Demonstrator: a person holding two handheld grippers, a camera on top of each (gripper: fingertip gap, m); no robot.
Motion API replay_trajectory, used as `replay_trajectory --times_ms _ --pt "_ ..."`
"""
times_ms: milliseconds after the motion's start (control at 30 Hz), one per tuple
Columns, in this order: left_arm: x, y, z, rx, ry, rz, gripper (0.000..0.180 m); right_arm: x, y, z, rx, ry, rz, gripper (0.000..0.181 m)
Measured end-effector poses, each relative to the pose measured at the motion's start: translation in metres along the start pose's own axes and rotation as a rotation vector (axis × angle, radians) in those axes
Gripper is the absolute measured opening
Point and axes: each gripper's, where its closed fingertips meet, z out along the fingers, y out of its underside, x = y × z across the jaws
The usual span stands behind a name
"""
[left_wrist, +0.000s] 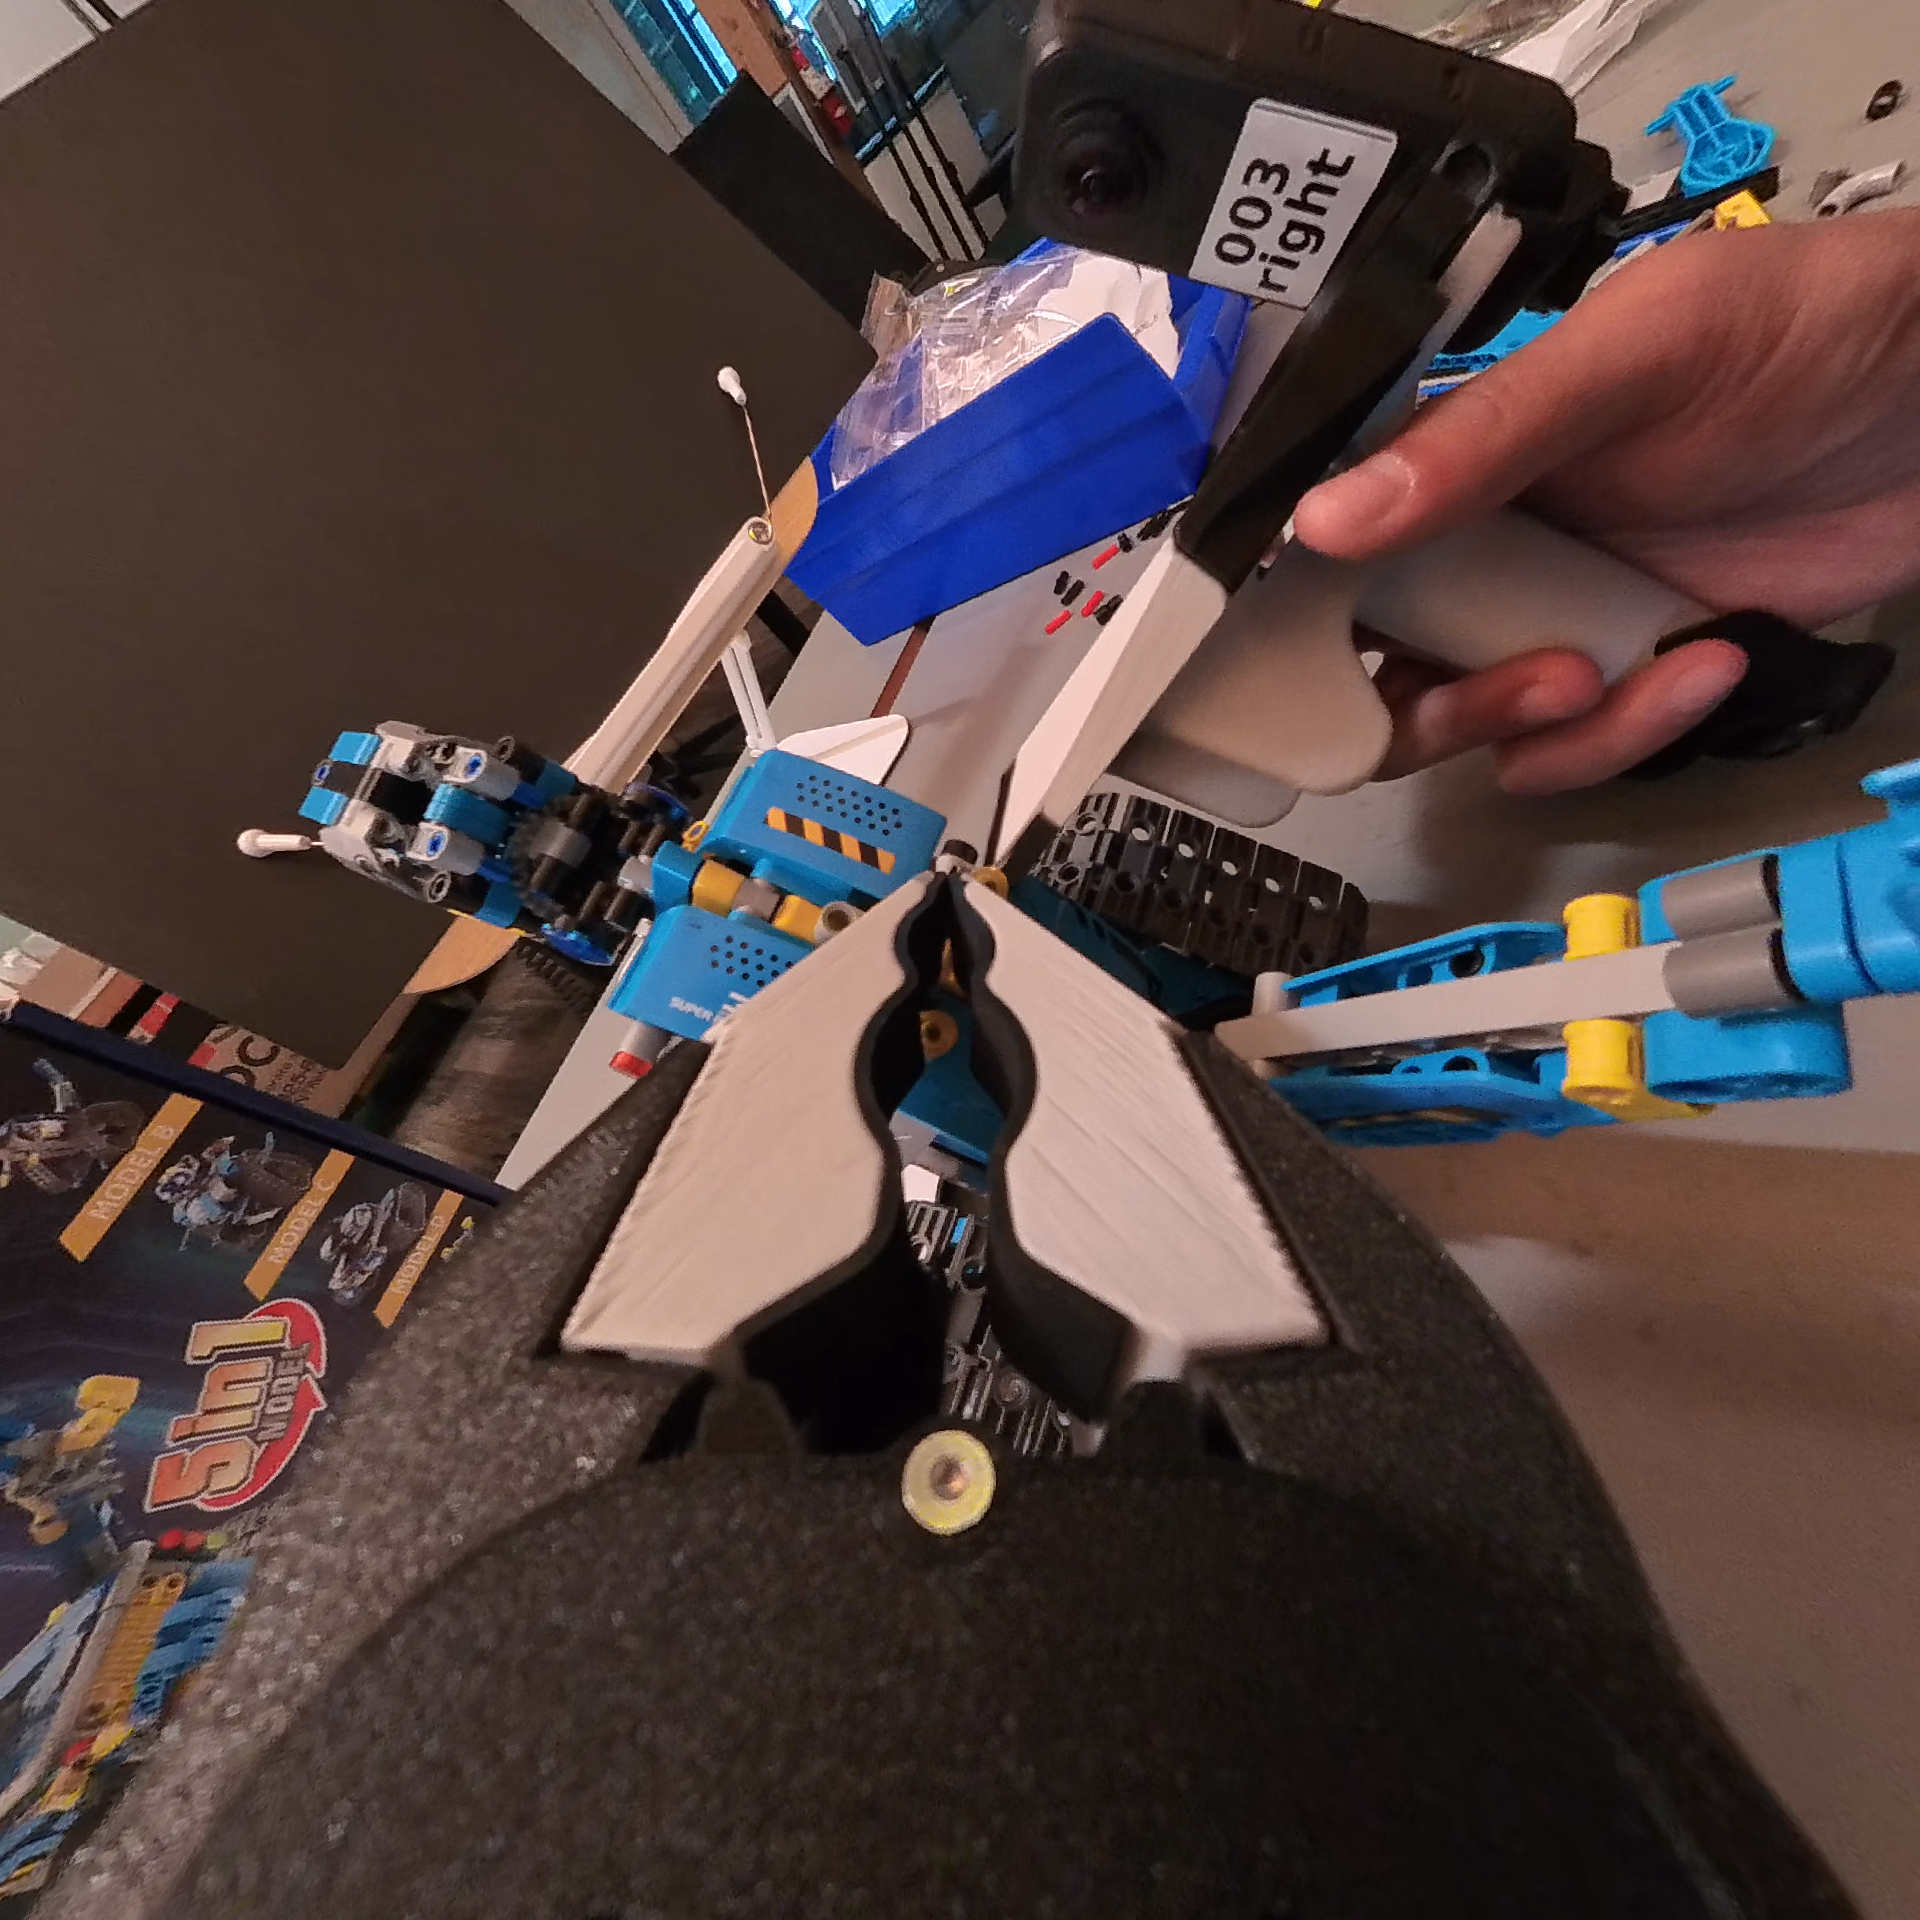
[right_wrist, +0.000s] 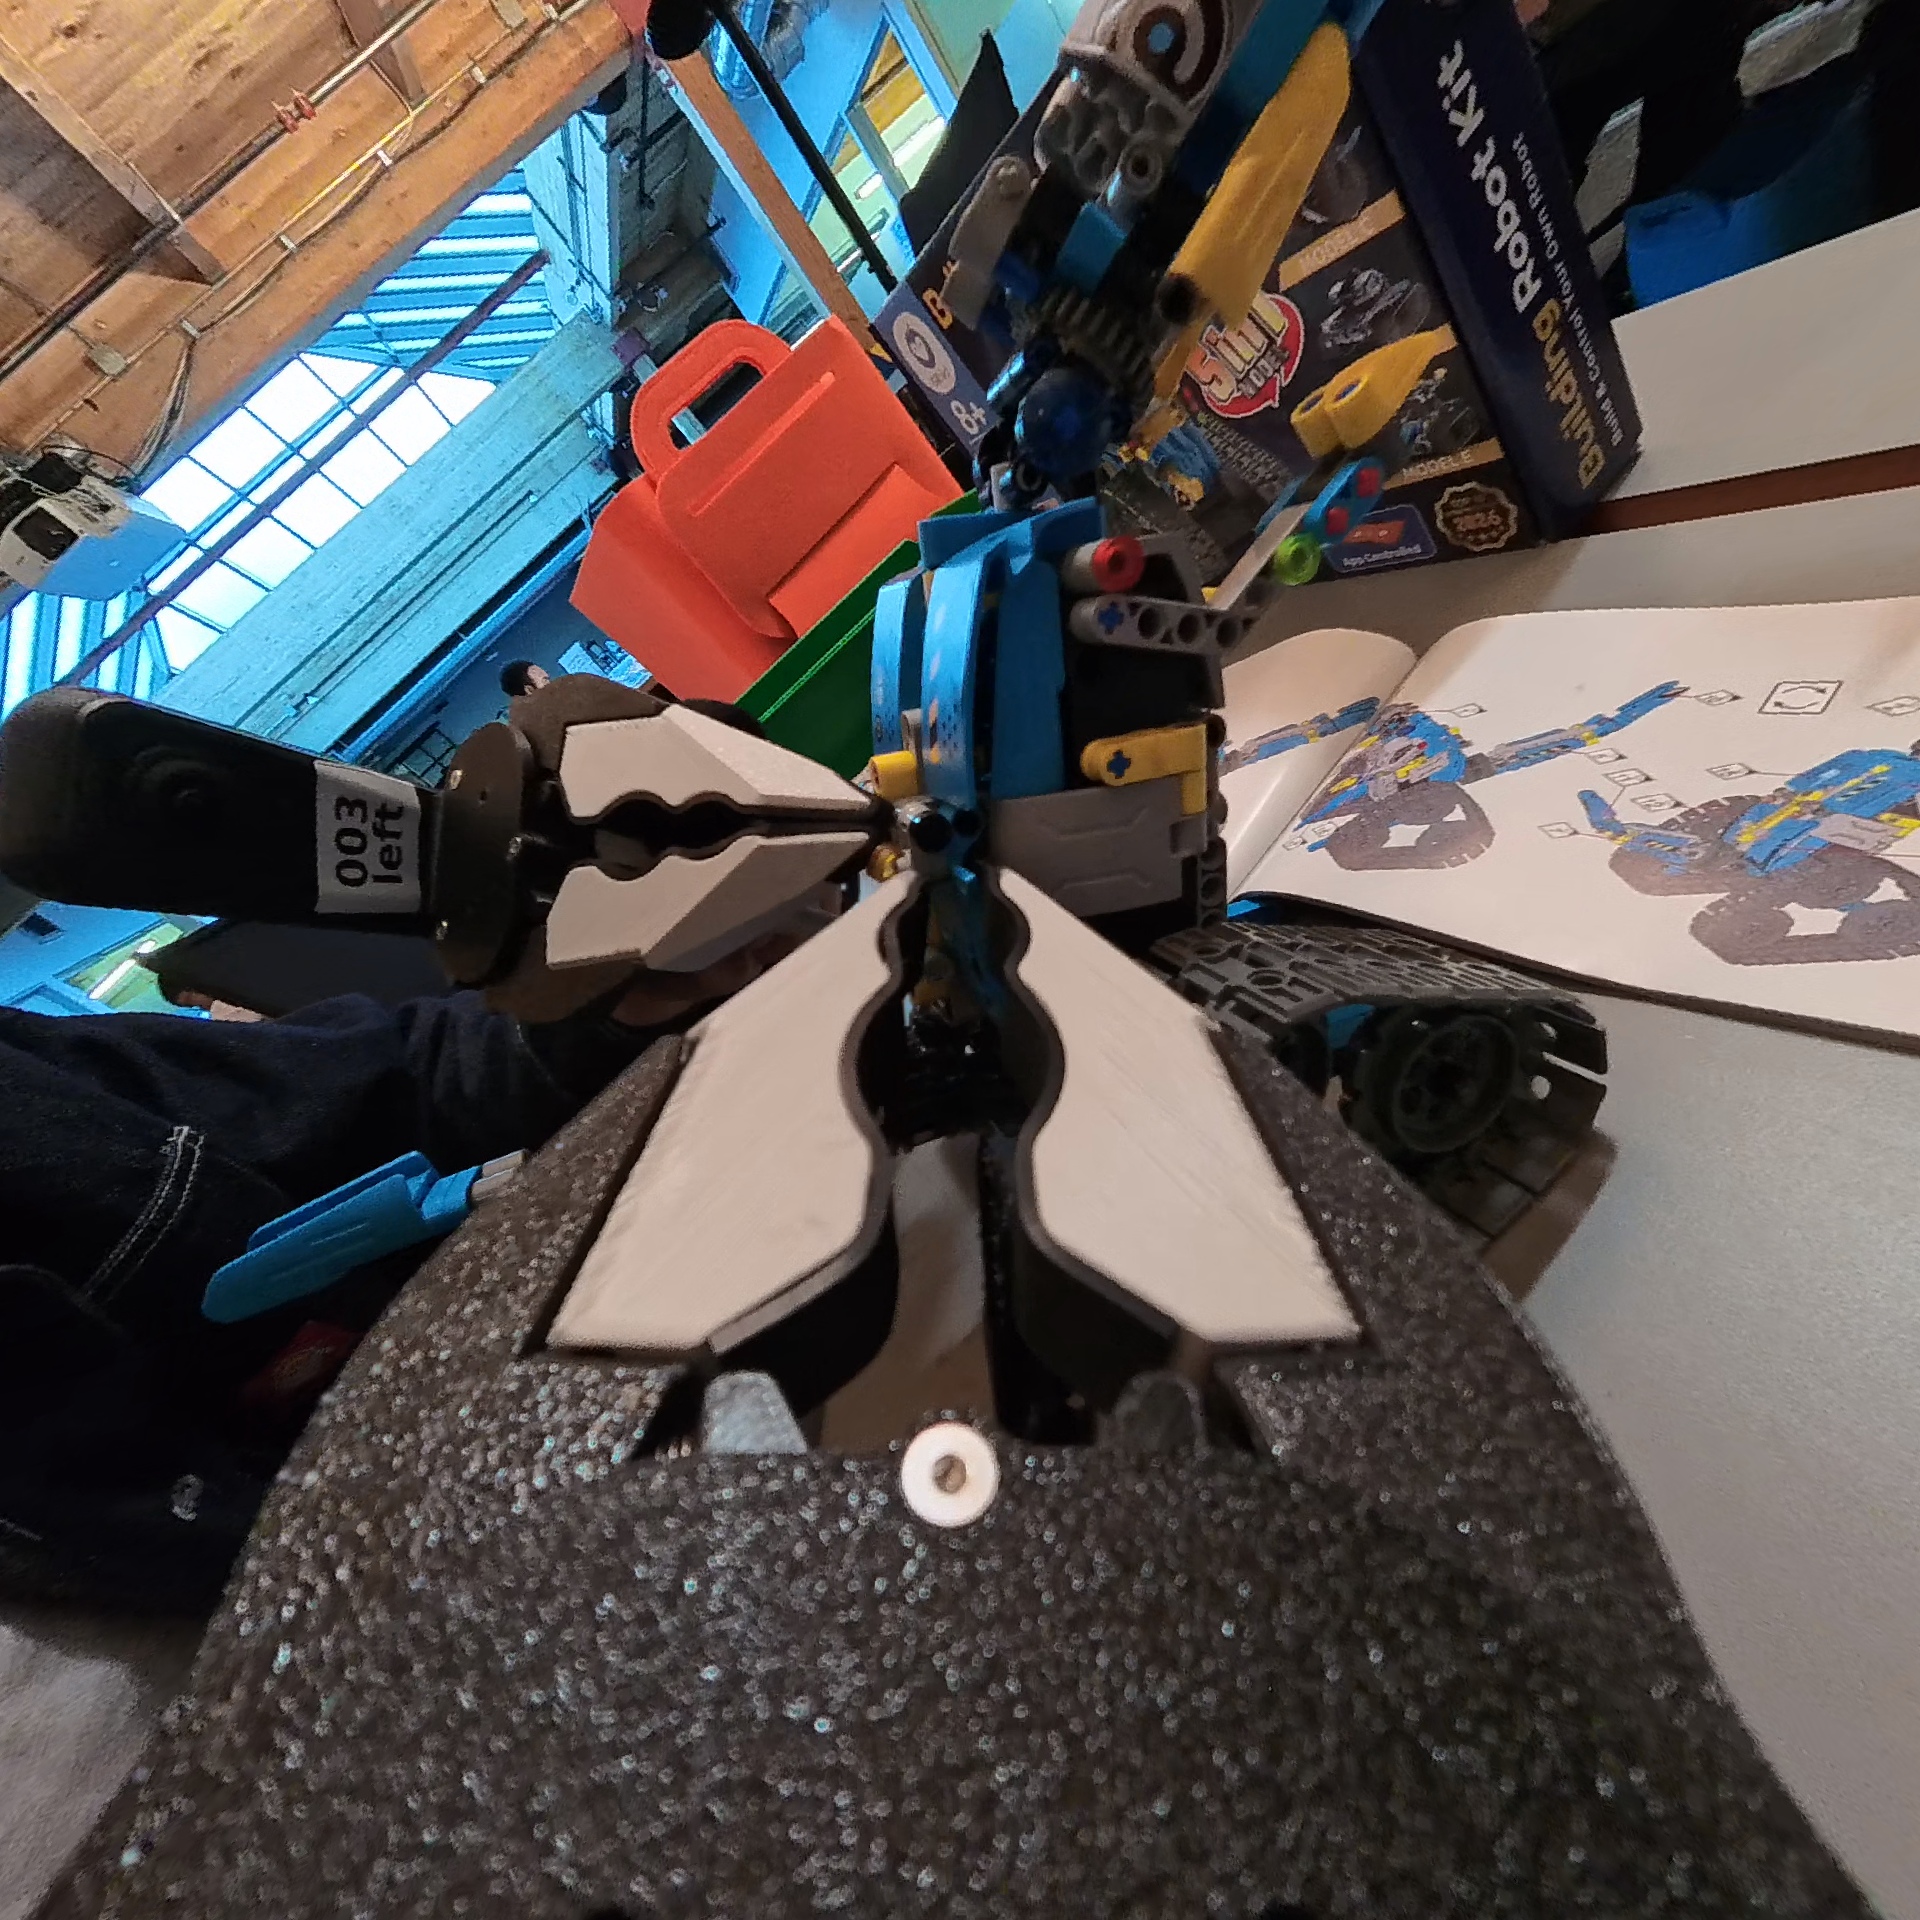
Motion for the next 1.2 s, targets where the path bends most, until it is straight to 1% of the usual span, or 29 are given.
replay_trajectory --times_ms 33,67,233,300,400,667,900,1200 --pt "0.0 0.0 0.0 -0.001 -0.001 -0.003 0.0 -0.005 0.0 -0.001 -0.001 -0.033 -0.001 0.021" --pt "0.0 0.0 0.0 -0.001 -0.002 -0.004 0.0 -0.014 0.0 -0.002 0.003 -0.096 -0.008 0.039" --pt "-0.001 0.001 0.001 -0.007 -0.024 0.029 0.0 -0.008 -0.001 0.0 0.016 -0.059 0.019 0.03" --pt "0.0 0.002 0.002 -0.012 -0.03 0.041 0.0 -0.006 -0.003 0.0 0.029 -0.036 0.019 0.03" --pt "0.0 0.002 0.002 -0.01 -0.047 0.054 0.0 0.0 -0.002 0.001 0.037 0.032 -0.006 0.021" --pt "-0.001 0.003 0.003 -0.01 -0.07 0.066 0.0 0.001 -0.002 0.002 0.041 0.104 -0.078 0.021" --pt "-0.002 0.002 0.004 -0.009 -0.09 0.082 0.0 0.0 -0.004 0.002 0.055 0.067 0.004 0.02" --pt "-0.003 0.002 0.004 -0.005 -0.101 0.087 0.0 0.001 -0.004 0.001 0.058 0.036 0.043 0.017"
